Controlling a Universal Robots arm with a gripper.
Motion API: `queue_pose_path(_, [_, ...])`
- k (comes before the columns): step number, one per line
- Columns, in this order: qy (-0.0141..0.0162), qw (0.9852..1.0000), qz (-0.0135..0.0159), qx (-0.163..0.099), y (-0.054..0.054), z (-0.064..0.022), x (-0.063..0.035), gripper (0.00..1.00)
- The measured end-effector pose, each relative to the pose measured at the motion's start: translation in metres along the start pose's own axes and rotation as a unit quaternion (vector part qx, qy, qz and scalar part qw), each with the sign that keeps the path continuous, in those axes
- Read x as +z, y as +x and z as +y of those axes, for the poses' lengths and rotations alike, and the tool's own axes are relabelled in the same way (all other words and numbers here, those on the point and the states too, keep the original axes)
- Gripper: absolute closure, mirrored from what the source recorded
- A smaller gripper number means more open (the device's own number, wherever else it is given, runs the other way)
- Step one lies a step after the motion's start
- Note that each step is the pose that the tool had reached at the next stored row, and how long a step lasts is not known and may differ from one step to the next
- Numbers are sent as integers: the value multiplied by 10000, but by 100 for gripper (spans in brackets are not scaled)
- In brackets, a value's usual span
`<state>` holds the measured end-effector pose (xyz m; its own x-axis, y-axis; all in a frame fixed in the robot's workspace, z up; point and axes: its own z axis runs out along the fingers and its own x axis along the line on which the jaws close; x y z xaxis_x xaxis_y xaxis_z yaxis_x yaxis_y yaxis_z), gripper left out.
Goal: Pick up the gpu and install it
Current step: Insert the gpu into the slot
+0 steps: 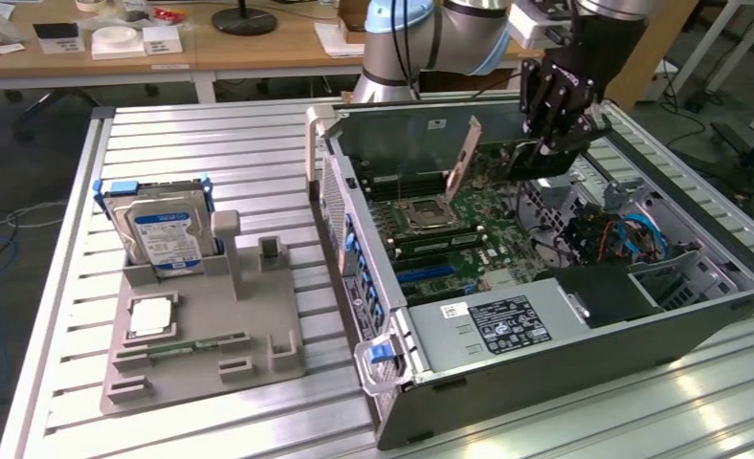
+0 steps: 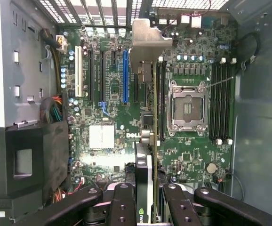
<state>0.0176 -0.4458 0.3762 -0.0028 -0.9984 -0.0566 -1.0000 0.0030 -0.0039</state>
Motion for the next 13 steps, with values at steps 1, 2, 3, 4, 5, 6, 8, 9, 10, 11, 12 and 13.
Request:
queue_pose_path(1, [5,10000,0,-1,0,17,5,73])
queue_pose_path(2, [10,10000,0,-2,1,34,9,73])
queue_pose_path(3, [14,10000,0,-3,1,53,13,73])
queue_pose_path(4, [18,10000,0,-3,1,73,17,73])
queue_pose_path(5, [20,10000,0,-3,2,91,20,73])
queue_pose_path(6, [22,10000,0,-3,2,109,23,73])
queue_pose_path(8, [25,10000,0,-3,2,148,30,73])
queue_pose_path(9, [25,10000,-1,-3,3,165,35,73])
queue_pose_path(10, [25,10000,0,-3,3,180,40,73])
queue_pose_path(11, [26,10000,-1,-3,3,191,46,73])
queue_pose_path(12, [26,10000,0,-4,4,201,53,73])
queue_pose_path(13, [26,10000,-1,-3,4,210,61,73])
